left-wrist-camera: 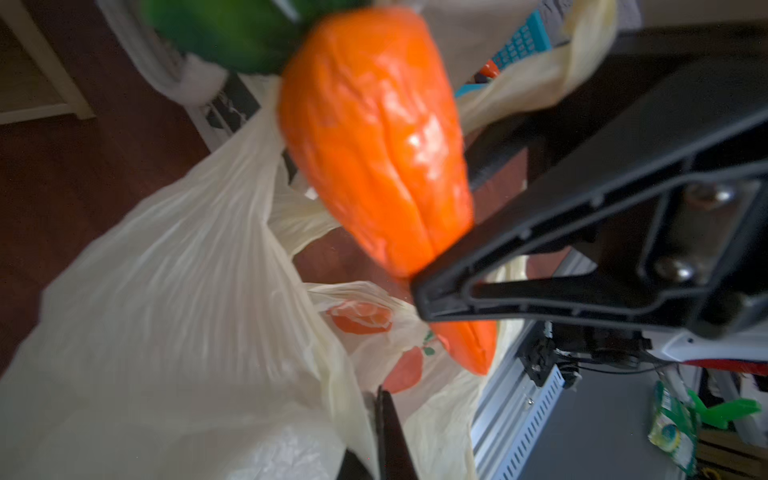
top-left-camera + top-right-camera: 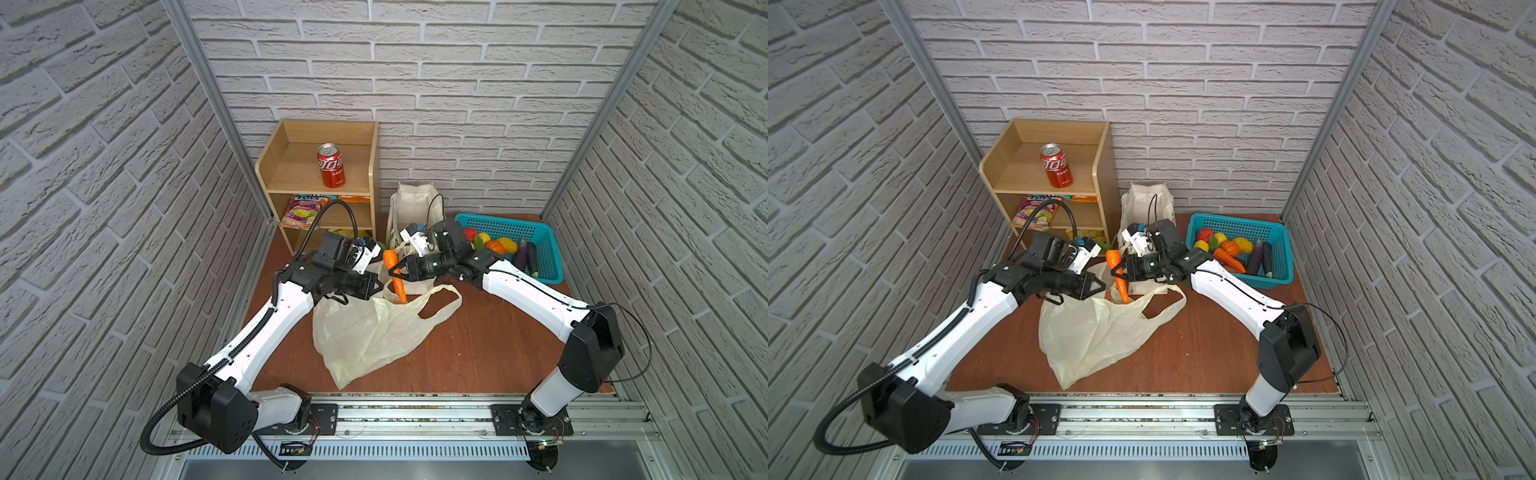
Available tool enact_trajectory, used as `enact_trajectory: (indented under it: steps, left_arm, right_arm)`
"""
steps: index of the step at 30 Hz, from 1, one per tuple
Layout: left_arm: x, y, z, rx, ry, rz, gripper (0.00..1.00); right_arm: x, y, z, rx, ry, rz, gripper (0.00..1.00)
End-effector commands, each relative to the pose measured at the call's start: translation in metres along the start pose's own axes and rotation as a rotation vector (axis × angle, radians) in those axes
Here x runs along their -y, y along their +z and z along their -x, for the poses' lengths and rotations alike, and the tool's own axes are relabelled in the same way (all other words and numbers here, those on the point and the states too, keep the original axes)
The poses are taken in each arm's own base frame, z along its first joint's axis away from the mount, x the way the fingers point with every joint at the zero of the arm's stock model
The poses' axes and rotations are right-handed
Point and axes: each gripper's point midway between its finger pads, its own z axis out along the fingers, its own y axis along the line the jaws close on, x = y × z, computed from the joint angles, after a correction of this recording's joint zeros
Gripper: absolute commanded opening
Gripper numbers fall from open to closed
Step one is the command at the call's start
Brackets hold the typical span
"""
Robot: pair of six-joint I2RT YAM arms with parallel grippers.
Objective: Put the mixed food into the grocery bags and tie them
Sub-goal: 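Lower the carrot into the bag held open by the left gripper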
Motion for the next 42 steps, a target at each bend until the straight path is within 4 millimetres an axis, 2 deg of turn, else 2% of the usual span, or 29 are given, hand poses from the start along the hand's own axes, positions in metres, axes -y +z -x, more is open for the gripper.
enact_trajectory:
  steps: [1,7,12,17,25,28,31,35,38,42]
  left_arm:
    - [-0.022,-0.019,0.033,0.1,0.04,0.087,0.0]
    - [-0.017,-0.029,0.058,0.121,0.124,0.019,0.0]
    - [-0.013,-0.031,0.074,0.139,0.142,0.001,0.0]
    - [-0.009,-0.028,0.079,0.162,0.108,-0.037,0.0]
    - [-0.006,-0.03,0.075,0.202,0.08,-0.052,0.0]
    - [-0.003,-0.031,0.075,0.204,0.08,-0.069,0.0]
    - [0.002,-0.03,0.075,0.204,0.072,-0.1,0.0]
    - [0.011,-0.025,0.074,0.194,0.069,-0.14,0.0]
    - [0.017,-0.019,0.068,0.176,0.071,-0.16,0.0]
    - [0.025,-0.009,0.056,0.147,0.065,-0.192,0.0]
  right_arm:
    - [-0.011,-0.007,0.013,0.084,0.01,0.046,0.09]
    - [-0.008,-0.023,0.011,0.13,-0.043,-0.009,0.09]
    - [-0.003,-0.023,0.004,0.105,-0.07,-0.045,0.09]
    - [0.002,-0.009,-0.022,0.039,-0.11,-0.095,0.09]
    - [0.012,0.014,-0.072,-0.079,-0.178,-0.188,0.07]
    - [0.02,0.021,-0.081,-0.103,-0.163,-0.2,0.07]
    - [0.024,0.028,-0.08,-0.106,-0.147,-0.2,0.07]
    - [0.026,0.038,-0.064,-0.08,-0.116,-0.214,0.07]
    - [0.024,0.043,-0.043,-0.024,-0.074,-0.193,0.07]
    - [0.022,0.041,-0.011,0.088,0.015,-0.123,0.07]
